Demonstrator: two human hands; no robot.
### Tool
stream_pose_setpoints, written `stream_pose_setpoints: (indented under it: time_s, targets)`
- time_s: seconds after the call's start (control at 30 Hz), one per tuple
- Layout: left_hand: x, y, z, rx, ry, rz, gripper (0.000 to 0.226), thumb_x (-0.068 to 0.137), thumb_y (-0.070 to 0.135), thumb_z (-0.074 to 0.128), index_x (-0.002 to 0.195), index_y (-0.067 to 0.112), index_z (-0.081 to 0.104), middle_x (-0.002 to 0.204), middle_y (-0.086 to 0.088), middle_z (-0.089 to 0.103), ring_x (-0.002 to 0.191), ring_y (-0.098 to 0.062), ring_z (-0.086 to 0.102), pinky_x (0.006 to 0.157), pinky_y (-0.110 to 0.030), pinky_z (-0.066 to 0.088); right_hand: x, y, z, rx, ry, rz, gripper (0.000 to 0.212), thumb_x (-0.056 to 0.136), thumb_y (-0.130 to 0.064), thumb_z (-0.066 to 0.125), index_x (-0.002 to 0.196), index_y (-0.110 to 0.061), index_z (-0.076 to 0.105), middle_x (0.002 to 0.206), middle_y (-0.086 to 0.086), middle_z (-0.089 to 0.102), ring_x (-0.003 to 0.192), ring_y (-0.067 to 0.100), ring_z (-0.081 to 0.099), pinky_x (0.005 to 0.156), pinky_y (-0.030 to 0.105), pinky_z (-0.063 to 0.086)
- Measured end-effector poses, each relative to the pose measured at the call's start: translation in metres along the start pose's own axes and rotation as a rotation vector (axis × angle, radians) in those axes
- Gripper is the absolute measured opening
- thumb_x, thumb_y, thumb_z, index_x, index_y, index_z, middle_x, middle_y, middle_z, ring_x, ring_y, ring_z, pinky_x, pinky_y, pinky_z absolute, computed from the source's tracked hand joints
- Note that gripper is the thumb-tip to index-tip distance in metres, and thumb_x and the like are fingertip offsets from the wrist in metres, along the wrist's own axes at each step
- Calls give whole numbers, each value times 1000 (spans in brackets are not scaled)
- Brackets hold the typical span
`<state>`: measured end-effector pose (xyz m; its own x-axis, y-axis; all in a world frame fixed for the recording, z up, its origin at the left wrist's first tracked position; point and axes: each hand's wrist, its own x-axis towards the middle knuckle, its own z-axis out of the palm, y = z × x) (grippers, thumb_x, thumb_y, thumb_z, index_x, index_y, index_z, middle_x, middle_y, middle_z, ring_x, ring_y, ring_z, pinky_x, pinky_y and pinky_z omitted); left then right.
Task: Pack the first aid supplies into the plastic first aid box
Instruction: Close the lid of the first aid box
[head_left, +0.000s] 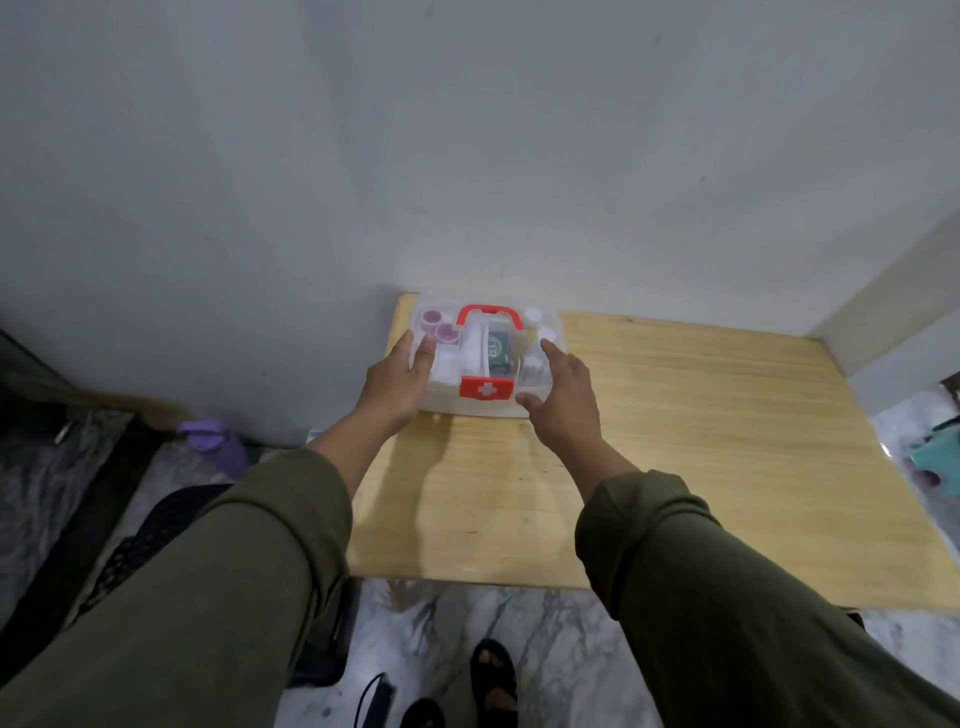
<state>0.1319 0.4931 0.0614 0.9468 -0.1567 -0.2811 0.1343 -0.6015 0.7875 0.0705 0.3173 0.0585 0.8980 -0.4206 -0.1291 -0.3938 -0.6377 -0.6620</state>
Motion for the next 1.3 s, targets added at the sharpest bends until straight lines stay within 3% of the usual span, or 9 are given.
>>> stream_pose_setpoints:
  time_s: [0.17, 0.33, 0.47, 0.6, 0.8, 1.0, 1.1, 1.2, 1.3]
  targets:
    - [-1, -5, 2, 234, 44, 166, 61, 96, 34, 46, 149, 22, 18, 158, -6, 21, 144, -26, 23, 113, -37, 26, 0, 3, 13, -286, 61, -112, 63, 87, -37, 60, 142, -33, 29, 158, 7, 9, 146, 29, 9, 115, 50, 22]
    - [3, -13, 5, 377, -38, 212, 67, 95, 29, 49, 148, 43, 11, 160, -4, 3, 145, -27, 19, 110, -38, 31, 6, -2, 23, -548, 51, -287, 69, 86, -46, 60, 142, -34, 23, 157, 5, 12, 147, 28, 5, 114, 58, 14]
    - [5, -12, 6, 377, -23, 193, 66, 94, 27, 52, 147, 42, 15, 159, -7, 10, 143, -31, 23, 109, -41, 33, 9, -5, 27, -606, 70, -272, 71, 87, -47, 58, 144, -36, 17, 155, 5, 14, 145, 29, 9, 110, 63, 17]
    - [10, -12, 8, 358, 8, 206, 60, 93, 25, 55, 144, 37, 25, 151, -9, 30, 134, -33, 39, 103, -40, 40, 13, -4, 31, -680, 81, -271, 68, 91, -49, 51, 145, -39, 11, 154, 6, 14, 143, 30, 12, 107, 64, 20]
    - [12, -10, 11, 331, 61, 231, 53, 93, 24, 55, 140, 31, 32, 139, -8, 43, 123, -30, 47, 93, -33, 42, 18, -3, 35, -788, 101, -288, 79, 89, -41, 59, 145, -38, 3, 149, 10, 21, 137, 32, 22, 103, 65, 26]
    - [13, -13, 14, 303, 80, 242, 53, 92, 22, 57, 139, 32, 34, 136, -8, 46, 120, -28, 50, 93, -34, 44, 19, 1, 35, -765, 105, -300, 76, 91, -48, 52, 145, -40, 0, 153, 10, 15, 141, 34, 15, 105, 68, 21]
    - [14, -12, 14, 287, 75, 238, 53, 92, 20, 57, 139, 30, 35, 137, -8, 47, 120, -28, 50, 94, -33, 44, 21, 5, 34, -689, 75, -234, 73, 90, -53, 47, 145, -44, -1, 157, 13, 2, 143, 44, 4, 106, 69, 18]
    - [19, -11, 14, 264, 74, 237, 52, 92, 19, 57, 138, 31, 36, 133, -9, 51, 117, -29, 50, 89, -30, 41, 26, 12, 34, -619, 72, -211, 75, 91, -47, 53, 144, -44, 0, 157, 15, -2, 140, 52, 8, 108, 63, 27]
    - [28, -5, 16, 236, 86, 227, 52, 93, 18, 56, 138, 33, 37, 131, -10, 53, 117, -31, 49, 90, -32, 40, 39, 16, 32, -612, 96, -263, 75, 90, -40, 57, 144, -44, 4, 156, 16, 3, 132, 45, 27, 99, 49, 46]
